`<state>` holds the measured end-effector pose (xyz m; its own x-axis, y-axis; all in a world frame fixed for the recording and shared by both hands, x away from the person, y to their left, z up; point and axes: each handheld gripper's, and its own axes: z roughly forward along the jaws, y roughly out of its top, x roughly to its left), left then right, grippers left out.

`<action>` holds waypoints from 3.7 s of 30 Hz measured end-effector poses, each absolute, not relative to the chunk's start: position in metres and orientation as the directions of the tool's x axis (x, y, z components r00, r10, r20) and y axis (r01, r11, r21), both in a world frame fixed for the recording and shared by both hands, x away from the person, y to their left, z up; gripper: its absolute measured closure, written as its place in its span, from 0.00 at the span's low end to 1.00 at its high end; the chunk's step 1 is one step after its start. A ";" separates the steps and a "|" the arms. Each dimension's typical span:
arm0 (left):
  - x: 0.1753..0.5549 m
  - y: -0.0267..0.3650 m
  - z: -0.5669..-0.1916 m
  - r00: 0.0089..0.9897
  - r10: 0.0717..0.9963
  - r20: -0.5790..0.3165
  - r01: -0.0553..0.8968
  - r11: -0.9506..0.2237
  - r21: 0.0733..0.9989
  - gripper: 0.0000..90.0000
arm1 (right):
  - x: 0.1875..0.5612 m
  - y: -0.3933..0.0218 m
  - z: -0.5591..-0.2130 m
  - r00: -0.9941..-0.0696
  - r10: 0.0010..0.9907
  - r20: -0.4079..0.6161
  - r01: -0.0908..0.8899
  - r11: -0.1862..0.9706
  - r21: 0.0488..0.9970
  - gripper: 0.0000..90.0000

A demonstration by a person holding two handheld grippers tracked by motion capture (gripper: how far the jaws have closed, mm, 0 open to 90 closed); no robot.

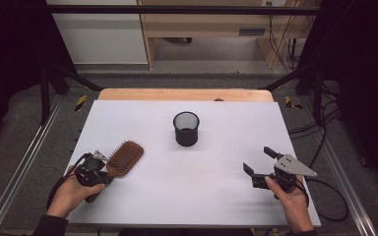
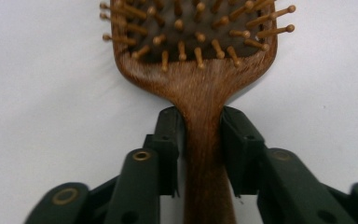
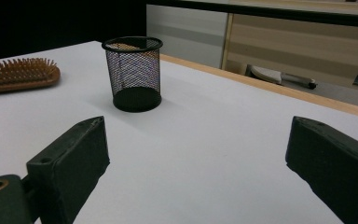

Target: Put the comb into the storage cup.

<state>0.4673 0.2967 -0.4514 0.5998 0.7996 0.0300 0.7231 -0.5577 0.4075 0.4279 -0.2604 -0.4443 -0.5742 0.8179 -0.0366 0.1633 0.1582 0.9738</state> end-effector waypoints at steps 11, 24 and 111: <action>0.460 0.294 -0.452 0.618 0.782 0.082 0.682 -0.585 0.439 0.81 | 0.428 -0.261 -0.444 -0.574 0.818 -0.034 0.160 0.153 0.975 0.07; 0.454 0.287 -0.444 0.588 0.805 0.080 0.582 -0.490 0.649 0.81 | 0.427 -0.259 -0.443 -0.579 0.815 -0.033 0.157 0.152 0.976 0.07; 0.435 0.154 -0.421 0.707 0.698 0.113 0.183 -0.334 0.925 0.81 | 0.485 -0.089 -0.375 -0.717 0.593 0.366 0.388 -0.096 0.917 0.17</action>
